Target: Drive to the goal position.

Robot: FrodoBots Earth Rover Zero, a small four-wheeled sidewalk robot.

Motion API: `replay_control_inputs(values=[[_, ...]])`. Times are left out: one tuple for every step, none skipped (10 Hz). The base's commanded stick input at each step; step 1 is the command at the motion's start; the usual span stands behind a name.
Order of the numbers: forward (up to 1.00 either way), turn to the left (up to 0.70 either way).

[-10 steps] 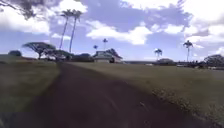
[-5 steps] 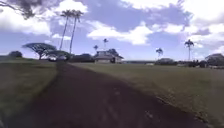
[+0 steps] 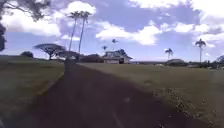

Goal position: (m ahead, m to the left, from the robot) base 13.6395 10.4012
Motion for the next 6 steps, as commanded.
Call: replay_control_inputs(values=[[0.50,0.49],[0.50,0.00],[0.50,0.00],[0.50,0.00],[0.50,0.00],[0.50,0.00]])
